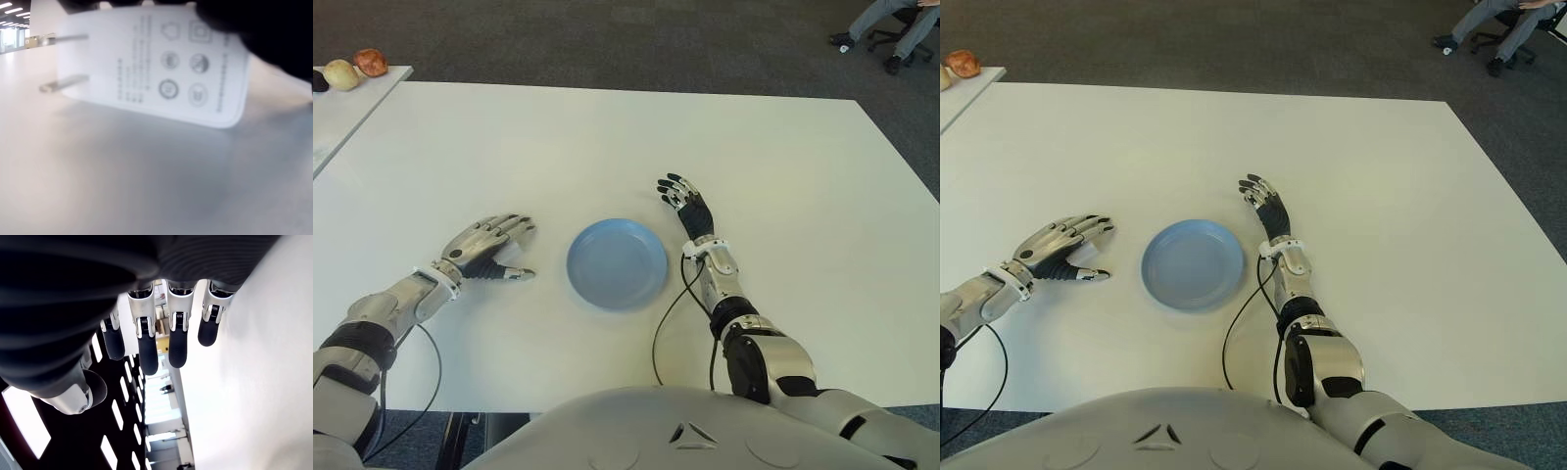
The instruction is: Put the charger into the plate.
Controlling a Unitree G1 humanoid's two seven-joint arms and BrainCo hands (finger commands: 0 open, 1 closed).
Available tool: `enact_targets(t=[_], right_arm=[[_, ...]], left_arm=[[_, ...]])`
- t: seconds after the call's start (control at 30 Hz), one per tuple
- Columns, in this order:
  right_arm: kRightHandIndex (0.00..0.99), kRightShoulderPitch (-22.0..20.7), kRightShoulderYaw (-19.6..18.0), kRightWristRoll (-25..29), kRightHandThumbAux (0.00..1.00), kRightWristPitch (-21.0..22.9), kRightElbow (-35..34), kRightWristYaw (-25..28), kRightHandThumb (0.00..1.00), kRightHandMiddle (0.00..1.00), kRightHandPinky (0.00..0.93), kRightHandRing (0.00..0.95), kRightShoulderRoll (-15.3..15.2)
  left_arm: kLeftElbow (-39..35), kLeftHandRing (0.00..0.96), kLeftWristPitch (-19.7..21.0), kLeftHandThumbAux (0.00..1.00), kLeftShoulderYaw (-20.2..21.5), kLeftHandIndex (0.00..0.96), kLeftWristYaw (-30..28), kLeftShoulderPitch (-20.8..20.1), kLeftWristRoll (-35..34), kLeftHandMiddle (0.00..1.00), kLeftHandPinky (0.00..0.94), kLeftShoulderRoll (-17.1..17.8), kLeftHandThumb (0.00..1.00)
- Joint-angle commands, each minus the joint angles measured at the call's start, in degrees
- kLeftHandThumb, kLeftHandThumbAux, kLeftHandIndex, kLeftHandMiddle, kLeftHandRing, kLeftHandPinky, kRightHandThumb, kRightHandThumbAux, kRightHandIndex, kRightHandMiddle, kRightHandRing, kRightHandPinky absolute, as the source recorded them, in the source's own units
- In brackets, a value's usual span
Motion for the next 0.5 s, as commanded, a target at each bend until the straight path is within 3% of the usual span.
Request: enact_targets(t=[0.03,0.5], right_arm=[[0.19,4.9,-0.5,0.6,0.597,2.5,2.4,-0.1,0.0,0.272,0.124,0.203,-0.6],[0.204,5.0,-0.4,0.5,0.58,3.1,1.9,0.2,0.0,0.287,0.114,0.209,-0.9]], left_arm=[[3.6,0.0,1.4,0.261,-3.2,0.0,0.0,-0.1,2.7,0.0,0.0,-0.6,0.231],[6.9,0.0,1.2,0.276,-5.8,0.0,1.3,-2.0,1.2,0.0,0.0,-0.9,0.244]])
